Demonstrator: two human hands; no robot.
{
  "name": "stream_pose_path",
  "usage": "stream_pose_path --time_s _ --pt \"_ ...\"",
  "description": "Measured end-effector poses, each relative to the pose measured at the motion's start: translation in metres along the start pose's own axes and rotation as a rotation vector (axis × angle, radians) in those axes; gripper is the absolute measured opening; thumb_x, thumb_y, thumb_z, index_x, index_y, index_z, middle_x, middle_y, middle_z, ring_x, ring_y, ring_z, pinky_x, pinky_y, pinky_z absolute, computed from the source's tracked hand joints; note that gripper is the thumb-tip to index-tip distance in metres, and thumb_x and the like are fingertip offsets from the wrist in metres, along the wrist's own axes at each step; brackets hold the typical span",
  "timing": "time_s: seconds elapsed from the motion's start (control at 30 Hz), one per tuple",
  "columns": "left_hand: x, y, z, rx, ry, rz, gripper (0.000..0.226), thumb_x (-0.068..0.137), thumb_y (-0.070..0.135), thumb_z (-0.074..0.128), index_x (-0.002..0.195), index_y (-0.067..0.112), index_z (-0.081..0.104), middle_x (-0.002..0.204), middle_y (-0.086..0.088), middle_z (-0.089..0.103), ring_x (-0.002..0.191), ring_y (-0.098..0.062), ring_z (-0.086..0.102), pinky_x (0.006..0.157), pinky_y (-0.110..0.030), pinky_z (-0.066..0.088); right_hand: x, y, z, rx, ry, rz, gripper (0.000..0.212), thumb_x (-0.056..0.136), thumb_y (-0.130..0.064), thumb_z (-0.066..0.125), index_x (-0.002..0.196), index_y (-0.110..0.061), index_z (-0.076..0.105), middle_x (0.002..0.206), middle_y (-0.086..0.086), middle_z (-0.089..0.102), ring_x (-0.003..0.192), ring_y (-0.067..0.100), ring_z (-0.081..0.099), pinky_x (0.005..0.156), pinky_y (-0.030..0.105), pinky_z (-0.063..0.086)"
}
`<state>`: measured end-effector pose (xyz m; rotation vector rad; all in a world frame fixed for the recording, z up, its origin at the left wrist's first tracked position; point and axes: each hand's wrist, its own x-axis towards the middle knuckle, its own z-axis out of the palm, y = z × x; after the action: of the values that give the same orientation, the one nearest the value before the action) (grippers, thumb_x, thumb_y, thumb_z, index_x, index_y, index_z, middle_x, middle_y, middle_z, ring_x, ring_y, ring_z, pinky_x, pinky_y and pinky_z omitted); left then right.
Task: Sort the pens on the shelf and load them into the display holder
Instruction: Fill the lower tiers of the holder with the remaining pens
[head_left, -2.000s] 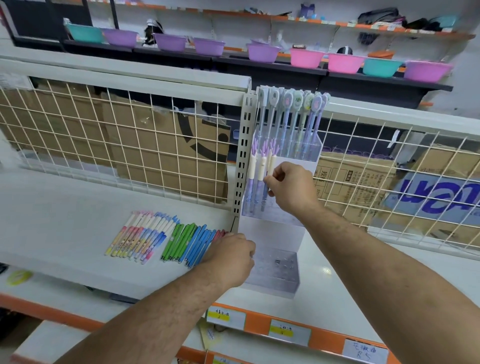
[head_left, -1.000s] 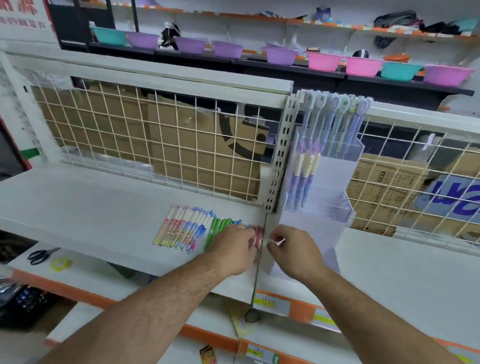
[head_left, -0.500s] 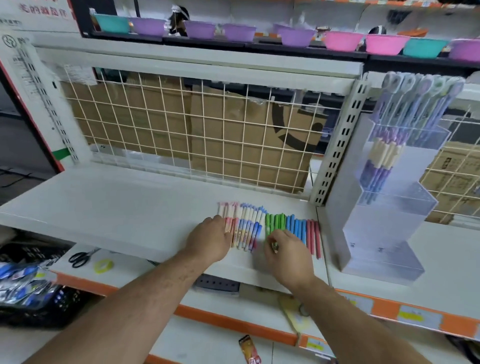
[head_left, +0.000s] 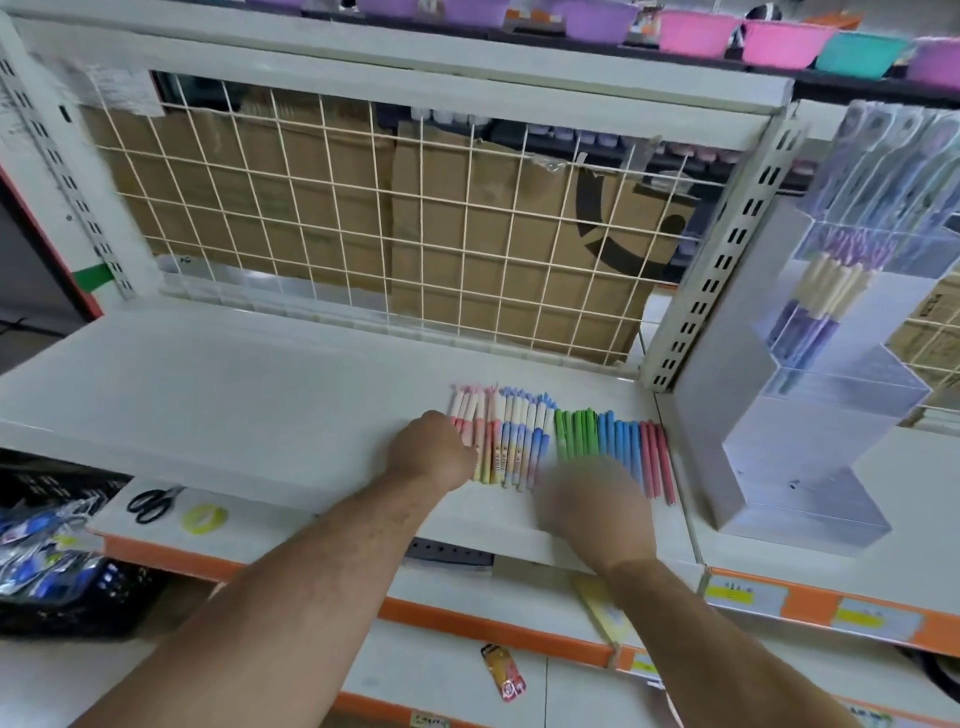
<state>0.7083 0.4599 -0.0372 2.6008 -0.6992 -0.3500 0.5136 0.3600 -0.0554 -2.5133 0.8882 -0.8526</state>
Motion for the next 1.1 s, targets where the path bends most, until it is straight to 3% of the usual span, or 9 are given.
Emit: stream_pose_path --time_s 0.17,0.3,0.47,0.57,0.67,0.77,0.87,0.97,1.1 --pt "0.006 0.0 -0.001 0.11 -0.016 0.035 0.015 0.087 0.024 0.058 0.095 0.013 0.064 0.093 -0.003 0.069 0.075 -0.021 0.063 0.052 -0.024 0.042 -0.001 0.004 0.005 -0.03 -0.017 0.009 0.016 0.093 -0.03 0.064 0.091 -0.015 0.07 0.085 -0.005 0.061 0.073 0.014 0.055 0.062 0.031 0.051" --pt "0.01 0.0 0.001 0.21 -0.043 0.058 0.033 0.093 0.02 0.049 0.123 0.014 0.062 0.105 -0.005 0.068 0.09 -0.024 0.066 0.064 -0.029 0.049 -0.001 0.005 0.007 -0.033 0.016 -0.006 0.016 0.092 -0.028 0.066 0.086 -0.014 0.07 0.08 -0.004 0.06 0.069 0.014 0.053 0.058 0.028 0.046" --pt "0.015 -0.002 0.003 0.071 -0.075 -0.032 0.04 0.094 0.014 0.041 0.13 0.014 0.059 0.115 -0.007 0.067 0.101 -0.026 0.064 0.071 -0.028 0.046 -0.001 0.005 0.008 -0.031 0.024 0.0 0.015 0.091 -0.028 0.066 0.086 -0.014 0.07 0.079 -0.005 0.06 0.069 0.013 0.053 0.059 0.025 0.042" --pt "0.016 -0.007 0.0 0.003 -0.086 -0.051 0.04 0.097 0.018 0.036 0.131 0.017 0.057 0.108 -0.004 0.064 0.094 -0.026 0.062 0.065 -0.029 0.042 -0.001 0.005 0.008 -0.027 0.023 0.002 0.021 0.092 -0.032 0.061 0.086 -0.014 0.07 0.079 -0.005 0.06 0.068 0.013 0.053 0.058 0.026 0.043" --pt "0.013 -0.012 -0.004 -0.138 -0.07 -0.063 0.034 0.099 0.026 0.033 0.118 0.011 0.057 0.096 -0.004 0.061 0.081 -0.025 0.06 0.057 -0.03 0.04 -0.001 0.004 0.006 -0.023 -0.007 0.009 0.026 0.093 -0.037 0.057 0.087 -0.015 0.069 0.08 -0.006 0.059 0.069 0.012 0.054 0.059 0.028 0.048" --pt "-0.001 -0.003 -0.007 -0.51 -0.112 -0.054 0.027 0.1 0.027 0.034 0.113 0.014 0.054 0.096 -0.008 0.068 0.079 -0.025 0.068 0.063 -0.035 0.053 0.001 0.004 0.004 0.028 -0.039 0.043 0.029 0.092 -0.043 0.052 0.088 -0.018 0.067 0.082 -0.009 0.059 0.072 0.009 0.055 0.062 0.024 0.048" --pt "-0.025 0.018 -0.007 -0.839 -0.281 0.029 0.019 0.103 0.022 0.036 0.114 0.022 0.051 0.082 -0.009 0.071 0.061 -0.018 0.068 0.052 -0.027 0.05 0.008 0.002 -0.003 0.132 -0.03 0.098 0.009 0.093 -0.032 0.062 0.087 -0.025 0.065 0.081 -0.015 0.06 0.075 -0.001 0.055 0.066 0.016 0.043" --pt "-0.045 0.046 -0.001 -0.93 -0.371 0.144 0.016 0.101 0.015 0.038 0.107 0.014 0.053 0.063 -0.007 0.064 0.053 -0.02 0.06 0.05 -0.028 0.047 0.021 -0.001 -0.021 0.32 -0.005 0.168 0.015 0.091 -0.022 0.066 0.081 -0.033 0.063 0.075 -0.019 0.064 0.075 -0.003 0.06 0.064 0.007 0.041" --pt "-0.064 0.078 0.014 -0.946 -0.452 0.2 0.014 0.102 0.023 0.045 0.104 0.018 0.058 0.064 -0.005 0.055 0.055 -0.02 0.053 0.054 -0.033 0.051 0.043 -0.006 -0.054 0.574 -0.028 0.287 0.009 0.085 -0.038 0.066 0.077 -0.036 0.07 0.079 -0.025 0.07 0.076 -0.005 0.064 0.068 0.008 0.046"
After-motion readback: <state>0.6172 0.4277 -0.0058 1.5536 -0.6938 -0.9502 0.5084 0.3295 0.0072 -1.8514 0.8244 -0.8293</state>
